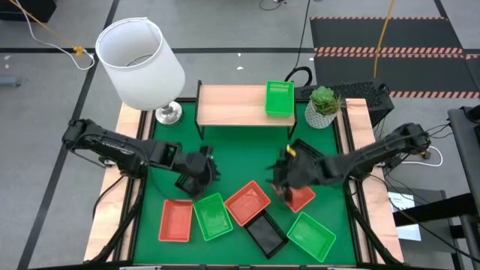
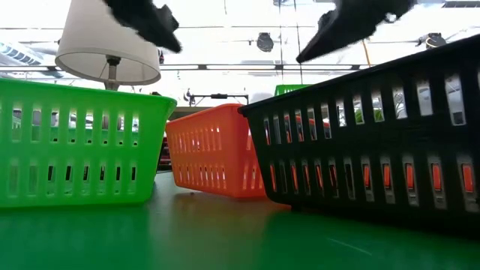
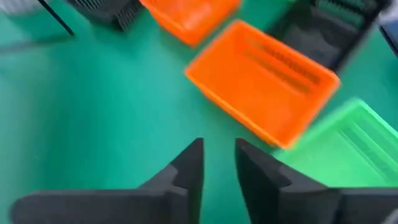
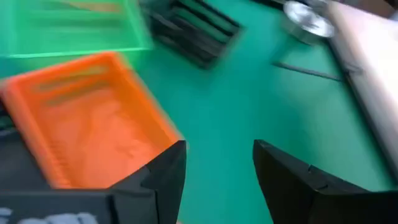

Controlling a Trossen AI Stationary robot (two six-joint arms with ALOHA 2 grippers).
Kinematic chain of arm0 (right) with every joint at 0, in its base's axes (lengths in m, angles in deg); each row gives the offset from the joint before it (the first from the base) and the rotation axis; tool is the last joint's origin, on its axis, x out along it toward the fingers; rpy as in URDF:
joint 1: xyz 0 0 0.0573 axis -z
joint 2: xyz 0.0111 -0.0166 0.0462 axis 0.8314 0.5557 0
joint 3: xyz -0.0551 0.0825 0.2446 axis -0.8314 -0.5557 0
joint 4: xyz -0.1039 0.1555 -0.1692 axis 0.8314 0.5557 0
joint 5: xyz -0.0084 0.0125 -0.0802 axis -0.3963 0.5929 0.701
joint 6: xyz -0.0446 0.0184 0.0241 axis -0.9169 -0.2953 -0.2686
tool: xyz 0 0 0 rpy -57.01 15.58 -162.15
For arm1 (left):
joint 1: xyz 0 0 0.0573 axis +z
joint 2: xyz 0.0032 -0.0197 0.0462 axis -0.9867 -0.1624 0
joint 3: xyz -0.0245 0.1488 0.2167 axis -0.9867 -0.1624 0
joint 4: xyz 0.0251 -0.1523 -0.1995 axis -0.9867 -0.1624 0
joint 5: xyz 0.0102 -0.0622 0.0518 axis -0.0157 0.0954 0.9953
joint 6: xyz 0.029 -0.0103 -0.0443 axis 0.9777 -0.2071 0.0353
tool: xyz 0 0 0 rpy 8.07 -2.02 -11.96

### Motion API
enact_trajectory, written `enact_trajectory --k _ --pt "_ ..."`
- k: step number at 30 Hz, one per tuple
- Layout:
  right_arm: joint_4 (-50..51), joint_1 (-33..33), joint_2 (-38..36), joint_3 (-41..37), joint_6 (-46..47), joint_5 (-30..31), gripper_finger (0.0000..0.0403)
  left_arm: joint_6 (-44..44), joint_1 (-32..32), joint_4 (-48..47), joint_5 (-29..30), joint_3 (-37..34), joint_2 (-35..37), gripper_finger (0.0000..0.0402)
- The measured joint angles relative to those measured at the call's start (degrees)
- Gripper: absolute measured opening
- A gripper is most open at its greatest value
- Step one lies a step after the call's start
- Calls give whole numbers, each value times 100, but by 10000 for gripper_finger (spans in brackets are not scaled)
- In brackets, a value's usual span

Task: Stack baskets on shelf by color
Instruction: Put the top left black basket on the shelf

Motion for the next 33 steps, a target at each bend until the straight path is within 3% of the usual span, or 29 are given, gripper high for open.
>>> enact_trajectory --k 5,9,19,27,33 --pt "-2889 -538 20 -1395 -760 6 183 -807 -533 -1135 127 1 -1 167" --pt "-4316 -668 11 -1869 -1297 11 183 -1392 -844 -1866 178 1 -4 187" --pt "-4207 -585 11 -1915 -1277 15 183 -2032 -1397 -2503 338 -188 -60 160" --pt "-4144 -544 13 -1915 -1293 24 183 -2560 -1584 -2447 344 -908 -62 140" --pt "-4146 -435 13 -1915 -1250 23 183 -2450 -1586 -2096 320 -1263 -62 140"
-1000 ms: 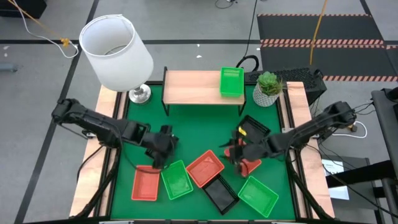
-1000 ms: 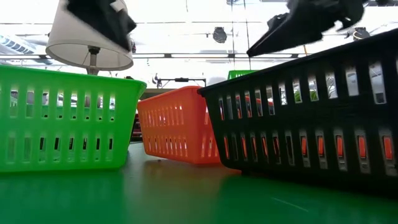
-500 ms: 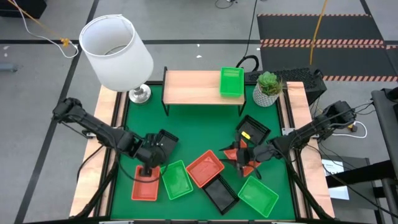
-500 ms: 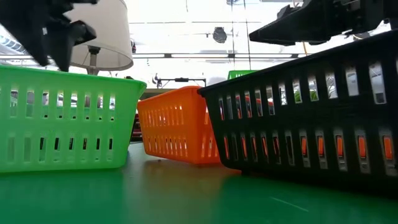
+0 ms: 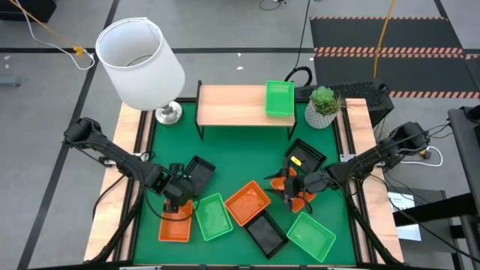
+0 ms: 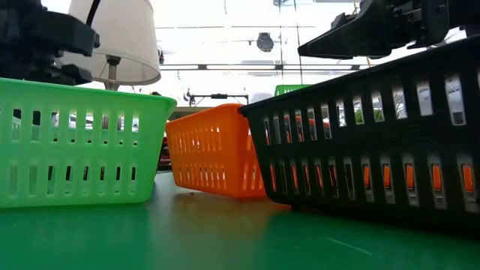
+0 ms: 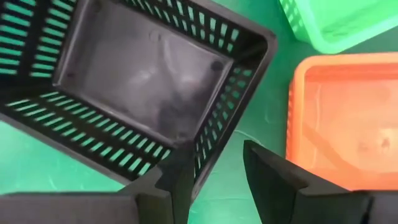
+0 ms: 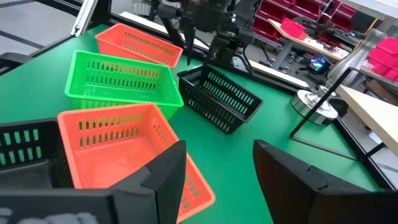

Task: Stack baskets on shelf by color
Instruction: Put the top left black basket on the shelf

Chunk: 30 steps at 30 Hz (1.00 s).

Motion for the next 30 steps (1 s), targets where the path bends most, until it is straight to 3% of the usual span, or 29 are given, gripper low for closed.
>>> enact_trajectory --k 15,21,25,30 --pt "0 30 0 0 -9 -10 183 878 2 835 131 -589 0 140" --pt "0 30 0 0 -13 -10 183 1097 2 1124 511 -642 2 136" --pt "0 30 0 0 -15 -10 183 1249 17 1268 546 -642 2 104" --pt "-2 30 0 0 -17 -5 183 1226 136 1272 400 -639 2 33"
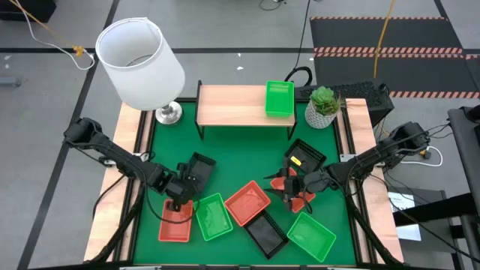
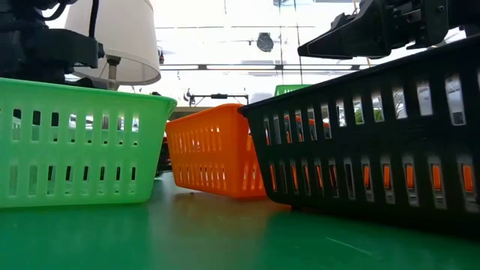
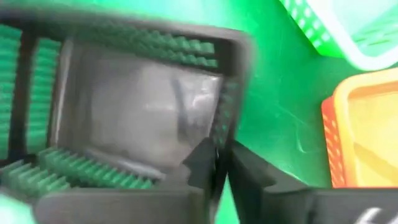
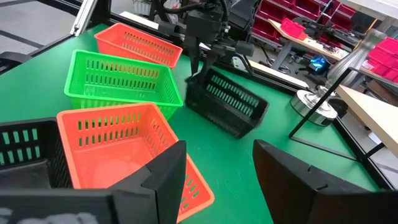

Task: Stack baskets on shelf by color
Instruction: Put the top left black basket on the shelf

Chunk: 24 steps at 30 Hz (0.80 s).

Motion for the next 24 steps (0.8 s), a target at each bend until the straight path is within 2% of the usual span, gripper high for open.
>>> enact_trajectory --k 2,7,12,18,24 --pt "2 0 0 0 0 0 183 -12 40 -33 -108 37 0 13" --pt "2 0 0 0 0 6 183 184 90 -156 -119 490 2 23" --pt "158 0 2 0 -57 9 183 551 278 -598 -55 1361 2 9" --pt "395 0 4 0 159 13 183 874 655 -1216 247 2539 2 15" --pt "472 -52 4 0 365 13 183 1623 1082 -1223 539 3554 4 13"
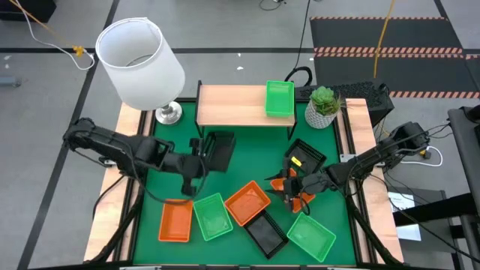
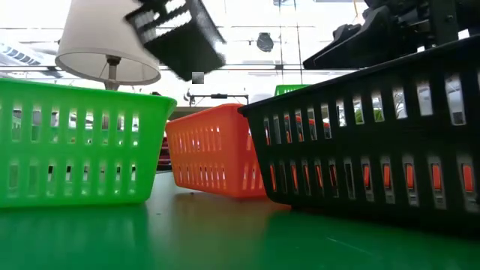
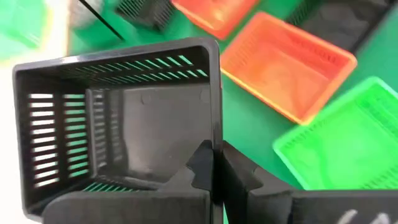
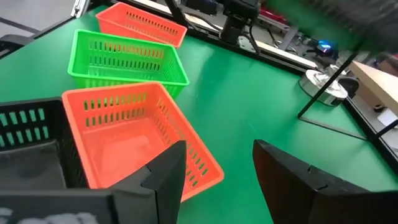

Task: Stack baskets on shelf by color
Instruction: Put the top left black basket on the shelf

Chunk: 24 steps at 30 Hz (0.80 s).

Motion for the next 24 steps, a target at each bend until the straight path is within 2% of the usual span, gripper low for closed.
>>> enact_trajectory --k 7,12,16,24 --pt "181 -1 0 -19 486 -5 183 1179 687 246 275 609 0 7" --pt "-14 4 0 -170 654 -1 183 1813 1325 626 310 923 -146 17" --pt "-226 6 -2 -172 457 -2 183 2190 1788 702 315 1390 -548 7" --pt "-368 6 -2 -170 394 0 183 2408 2461 302 293 2437 -1722 13"
